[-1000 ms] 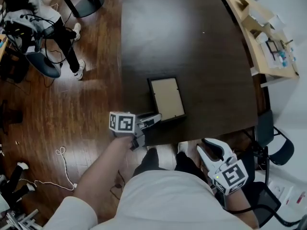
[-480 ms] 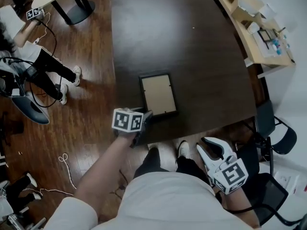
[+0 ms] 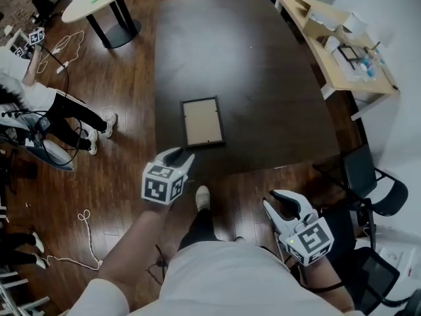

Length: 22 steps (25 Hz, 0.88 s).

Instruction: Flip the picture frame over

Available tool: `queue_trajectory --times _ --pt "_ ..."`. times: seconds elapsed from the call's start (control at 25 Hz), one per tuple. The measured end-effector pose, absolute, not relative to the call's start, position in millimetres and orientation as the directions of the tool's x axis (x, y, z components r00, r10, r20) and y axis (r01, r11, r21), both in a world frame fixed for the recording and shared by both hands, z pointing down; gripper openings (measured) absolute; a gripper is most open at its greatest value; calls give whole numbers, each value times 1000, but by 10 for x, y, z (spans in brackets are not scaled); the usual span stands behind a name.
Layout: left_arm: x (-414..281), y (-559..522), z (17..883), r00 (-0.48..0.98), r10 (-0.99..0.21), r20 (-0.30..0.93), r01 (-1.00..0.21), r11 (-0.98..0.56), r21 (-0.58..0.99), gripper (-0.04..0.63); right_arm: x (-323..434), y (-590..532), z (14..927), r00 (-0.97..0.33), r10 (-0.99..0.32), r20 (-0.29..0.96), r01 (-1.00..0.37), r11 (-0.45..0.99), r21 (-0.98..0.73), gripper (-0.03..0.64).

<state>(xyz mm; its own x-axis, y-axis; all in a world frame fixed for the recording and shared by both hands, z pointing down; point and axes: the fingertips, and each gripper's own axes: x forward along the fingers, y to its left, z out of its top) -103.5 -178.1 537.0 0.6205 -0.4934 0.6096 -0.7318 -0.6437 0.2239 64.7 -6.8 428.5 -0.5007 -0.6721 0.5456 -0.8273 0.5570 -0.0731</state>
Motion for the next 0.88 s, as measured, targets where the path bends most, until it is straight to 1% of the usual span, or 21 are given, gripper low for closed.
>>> queue_trajectory --times 0.16,0.4,0.52,0.68,0.8,0.88 --pt "-840 -864 4644 682 -567 463 -699 -692 183 140 785 492 4325 -556 -655 511 -786 615 -68 87" --pt "-844 691 3982 710 -621 332 -688 -712 140 134 939 1256 4271 -604 -653 458 -757 650 -71 87" --pt "-856 1176 3820 720 -619 314 -679 -723 131 117 1048 1512 4184 -602 -665 443 -761 646 -65 87" --pt "-826 1626 3675 748 -601 283 -646 -756 104 114 1081 1792 4115 -596 -682 424 -770 634 -63 87" --pt "-841 1875 3599 770 -583 261 -620 -780 87 115 976 1987 4029 -595 -690 411 -772 633 -55 87" --pt "-935 1990 3563 783 -571 246 -607 -787 109 115 831 2096 3949 -597 -699 393 -773 633 -50 87"
